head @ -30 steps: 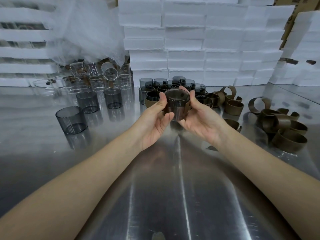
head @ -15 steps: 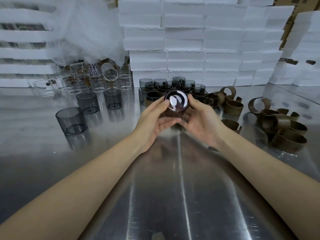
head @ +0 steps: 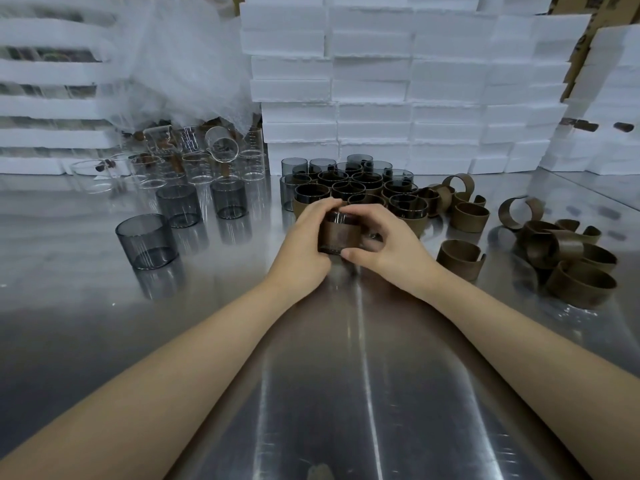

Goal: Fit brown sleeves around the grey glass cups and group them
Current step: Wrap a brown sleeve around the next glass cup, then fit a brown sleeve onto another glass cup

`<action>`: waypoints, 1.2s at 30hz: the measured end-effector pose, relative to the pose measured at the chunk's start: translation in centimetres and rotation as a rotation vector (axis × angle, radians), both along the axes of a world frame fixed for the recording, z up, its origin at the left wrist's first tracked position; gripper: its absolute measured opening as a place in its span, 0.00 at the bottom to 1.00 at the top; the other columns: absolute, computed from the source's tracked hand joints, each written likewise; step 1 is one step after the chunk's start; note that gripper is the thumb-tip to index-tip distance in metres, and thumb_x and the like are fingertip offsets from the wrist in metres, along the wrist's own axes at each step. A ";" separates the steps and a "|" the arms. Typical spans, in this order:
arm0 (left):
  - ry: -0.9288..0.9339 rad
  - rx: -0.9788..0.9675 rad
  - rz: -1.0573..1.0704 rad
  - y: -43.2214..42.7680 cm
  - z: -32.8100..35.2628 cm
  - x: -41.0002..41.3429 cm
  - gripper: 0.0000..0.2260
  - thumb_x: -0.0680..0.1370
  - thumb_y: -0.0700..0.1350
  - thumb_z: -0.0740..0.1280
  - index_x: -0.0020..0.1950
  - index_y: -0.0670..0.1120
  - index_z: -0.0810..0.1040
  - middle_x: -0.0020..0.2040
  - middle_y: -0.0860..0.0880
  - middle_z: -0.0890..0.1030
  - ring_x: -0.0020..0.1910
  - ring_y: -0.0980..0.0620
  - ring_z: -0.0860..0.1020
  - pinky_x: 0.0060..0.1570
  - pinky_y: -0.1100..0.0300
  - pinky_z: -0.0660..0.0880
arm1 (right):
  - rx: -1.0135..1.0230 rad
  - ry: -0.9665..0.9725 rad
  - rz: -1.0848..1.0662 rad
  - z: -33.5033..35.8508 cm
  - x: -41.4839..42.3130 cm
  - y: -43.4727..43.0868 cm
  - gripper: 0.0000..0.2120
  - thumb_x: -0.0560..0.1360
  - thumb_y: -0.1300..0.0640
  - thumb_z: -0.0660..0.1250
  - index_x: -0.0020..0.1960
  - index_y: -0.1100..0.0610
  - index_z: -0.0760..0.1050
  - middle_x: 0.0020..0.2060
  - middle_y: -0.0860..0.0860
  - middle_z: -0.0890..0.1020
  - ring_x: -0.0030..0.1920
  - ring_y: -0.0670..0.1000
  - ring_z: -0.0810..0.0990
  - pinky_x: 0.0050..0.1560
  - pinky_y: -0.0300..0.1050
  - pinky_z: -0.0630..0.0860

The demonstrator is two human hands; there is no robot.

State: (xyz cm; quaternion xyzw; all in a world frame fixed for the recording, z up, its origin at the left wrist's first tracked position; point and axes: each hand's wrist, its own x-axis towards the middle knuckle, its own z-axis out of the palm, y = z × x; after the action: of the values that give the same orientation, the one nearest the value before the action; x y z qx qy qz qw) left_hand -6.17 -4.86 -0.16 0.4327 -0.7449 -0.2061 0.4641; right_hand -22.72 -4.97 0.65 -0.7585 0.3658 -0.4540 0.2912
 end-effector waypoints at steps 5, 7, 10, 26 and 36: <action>-0.115 0.111 -0.042 0.0 0.3 0.6 0.39 0.70 0.22 0.56 0.78 0.46 0.59 0.79 0.50 0.58 0.78 0.54 0.56 0.74 0.57 0.61 | -0.199 0.246 -0.151 -0.3 -0.3 -0.5 0.22 0.67 0.68 0.75 0.58 0.54 0.77 0.55 0.48 0.74 0.61 0.46 0.73 0.64 0.30 0.66; -0.341 0.026 0.101 0.1 0.3 0.7 0.36 0.73 0.27 0.59 0.79 0.46 0.58 0.79 0.49 0.58 0.77 0.50 0.59 0.74 0.53 0.62 | -0.259 0.400 -0.158 -0.3 -0.5 -0.6 0.20 0.70 0.66 0.73 0.61 0.58 0.76 0.58 0.50 0.73 0.66 0.49 0.69 0.65 0.28 0.60; -0.676 -0.096 0.288 0.2 1.3 1.0 0.31 0.74 0.33 0.62 0.77 0.46 0.62 0.76 0.47 0.65 0.77 0.45 0.58 0.75 0.50 0.56 | -0.340 0.513 -0.162 0.1 -0.5 -0.3 0.19 0.74 0.63 0.70 0.65 0.60 0.74 0.62 0.54 0.73 0.70 0.53 0.67 0.70 0.40 0.62; -1.204 0.500 0.968 0.1 3.0 6.4 0.24 0.80 0.49 0.56 0.76 0.45 0.61 0.77 0.39 0.52 0.75 0.39 0.53 0.71 0.42 0.56 | -0.296 0.705 0.008 -0.3 0.1 0.4 0.14 0.79 0.56 0.63 0.64 0.51 0.77 0.70 0.47 0.66 0.66 0.47 0.70 0.60 0.53 0.74; -0.859 -0.088 0.618 0.7 2.2 2.3 0.19 0.77 0.40 0.62 0.68 0.42 0.70 0.72 0.42 0.62 0.68 0.42 0.62 0.59 0.52 0.67 | -0.154 0.760 0.037 -0.4 0.2 -0.1 0.22 0.81 0.52 0.60 0.74 0.51 0.66 0.77 0.47 0.58 0.76 0.47 0.56 0.75 0.45 0.55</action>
State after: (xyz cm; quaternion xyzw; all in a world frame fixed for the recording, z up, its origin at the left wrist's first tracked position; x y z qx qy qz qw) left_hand -3.83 -4.16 2.06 0.6578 -0.7134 0.1676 0.1740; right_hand -22.55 -5.02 0.30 -0.8987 0.3988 -0.1613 0.0854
